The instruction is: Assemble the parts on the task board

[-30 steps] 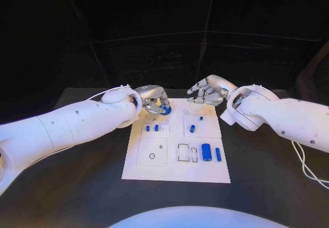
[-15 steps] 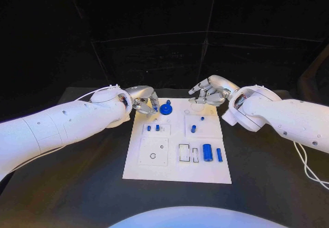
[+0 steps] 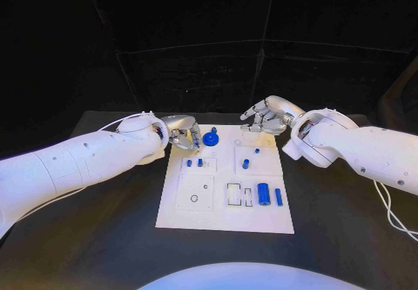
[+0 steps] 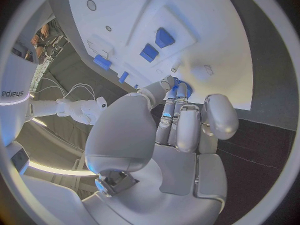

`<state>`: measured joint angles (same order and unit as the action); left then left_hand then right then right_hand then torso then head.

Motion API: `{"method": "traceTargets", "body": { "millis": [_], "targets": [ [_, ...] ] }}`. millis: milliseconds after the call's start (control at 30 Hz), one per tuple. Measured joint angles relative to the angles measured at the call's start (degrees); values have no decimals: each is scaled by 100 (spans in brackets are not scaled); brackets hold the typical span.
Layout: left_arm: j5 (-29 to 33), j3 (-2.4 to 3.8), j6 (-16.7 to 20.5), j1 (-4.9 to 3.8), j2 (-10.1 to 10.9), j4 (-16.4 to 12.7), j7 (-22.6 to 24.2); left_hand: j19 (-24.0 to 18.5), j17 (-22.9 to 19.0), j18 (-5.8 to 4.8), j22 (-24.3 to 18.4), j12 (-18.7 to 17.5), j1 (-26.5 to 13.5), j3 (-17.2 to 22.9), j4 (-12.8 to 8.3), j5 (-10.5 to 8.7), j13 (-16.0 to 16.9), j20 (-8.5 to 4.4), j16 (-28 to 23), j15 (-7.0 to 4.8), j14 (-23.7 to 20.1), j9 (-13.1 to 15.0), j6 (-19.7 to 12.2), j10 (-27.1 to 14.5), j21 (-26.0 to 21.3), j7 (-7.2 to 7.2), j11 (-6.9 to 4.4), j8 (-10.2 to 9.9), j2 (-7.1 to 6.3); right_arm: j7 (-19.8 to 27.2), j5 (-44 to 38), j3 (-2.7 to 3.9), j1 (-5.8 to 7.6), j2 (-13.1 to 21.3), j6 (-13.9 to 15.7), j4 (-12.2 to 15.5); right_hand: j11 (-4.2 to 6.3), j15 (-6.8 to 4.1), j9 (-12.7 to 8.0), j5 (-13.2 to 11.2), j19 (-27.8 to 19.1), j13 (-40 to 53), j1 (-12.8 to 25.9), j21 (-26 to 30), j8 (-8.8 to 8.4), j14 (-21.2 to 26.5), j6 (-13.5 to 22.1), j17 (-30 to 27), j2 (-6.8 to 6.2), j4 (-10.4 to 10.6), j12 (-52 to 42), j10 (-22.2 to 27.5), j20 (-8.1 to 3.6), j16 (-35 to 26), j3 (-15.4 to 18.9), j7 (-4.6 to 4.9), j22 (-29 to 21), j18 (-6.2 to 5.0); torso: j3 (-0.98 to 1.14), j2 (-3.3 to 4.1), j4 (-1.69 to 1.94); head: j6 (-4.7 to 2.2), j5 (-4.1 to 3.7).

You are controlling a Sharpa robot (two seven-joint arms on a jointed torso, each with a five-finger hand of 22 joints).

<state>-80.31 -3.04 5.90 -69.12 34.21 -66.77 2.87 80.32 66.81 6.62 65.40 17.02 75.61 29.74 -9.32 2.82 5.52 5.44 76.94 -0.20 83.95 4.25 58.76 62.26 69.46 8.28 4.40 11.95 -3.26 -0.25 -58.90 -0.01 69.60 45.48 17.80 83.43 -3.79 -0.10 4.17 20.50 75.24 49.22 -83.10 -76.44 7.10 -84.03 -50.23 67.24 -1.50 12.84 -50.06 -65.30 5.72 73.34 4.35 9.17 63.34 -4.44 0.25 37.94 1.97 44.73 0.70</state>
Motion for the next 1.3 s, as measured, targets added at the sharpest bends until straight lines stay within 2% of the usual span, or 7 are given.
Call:
{"method": "traceTargets", "body": {
  "millis": [733, 1300],
  "targets": [
    [-18, -28, -376, 14, -58, 35, -118, 0, -36, 2, -20, -2, 0, -1, 0, 0, -6, 0, 0, 0, 0, 0, 20, 23, 0, 20, 17, 0, 0, 3, 0, 0, 0, -5, -1, -2, 0, 0, 0, 0, 0, 0, 0, 0, 0, 0, 0, 0, 0, 0, 0, 0, 0, 0, 0, 0, 1, 0, -1, 0, 1, 20, -5],
    [-24, -49, -405, 16, -118, 70, -141, 0, -50, 3, -28, -22, -29, 16, 16, 1, -14, 0, 0, 0, 0, -1, 41, 73, 0, -2, 8, -21, -29, 6, 0, 0, 0, -11, 0, -5, 0, 0, 0, 0, 0, 0, 0, 0, 0, 0, 0, 0, 0, 0, 0, 0, 0, 0, 0, 0, 1, 0, 1, 1, 1, 37, -16]
  ]
}}
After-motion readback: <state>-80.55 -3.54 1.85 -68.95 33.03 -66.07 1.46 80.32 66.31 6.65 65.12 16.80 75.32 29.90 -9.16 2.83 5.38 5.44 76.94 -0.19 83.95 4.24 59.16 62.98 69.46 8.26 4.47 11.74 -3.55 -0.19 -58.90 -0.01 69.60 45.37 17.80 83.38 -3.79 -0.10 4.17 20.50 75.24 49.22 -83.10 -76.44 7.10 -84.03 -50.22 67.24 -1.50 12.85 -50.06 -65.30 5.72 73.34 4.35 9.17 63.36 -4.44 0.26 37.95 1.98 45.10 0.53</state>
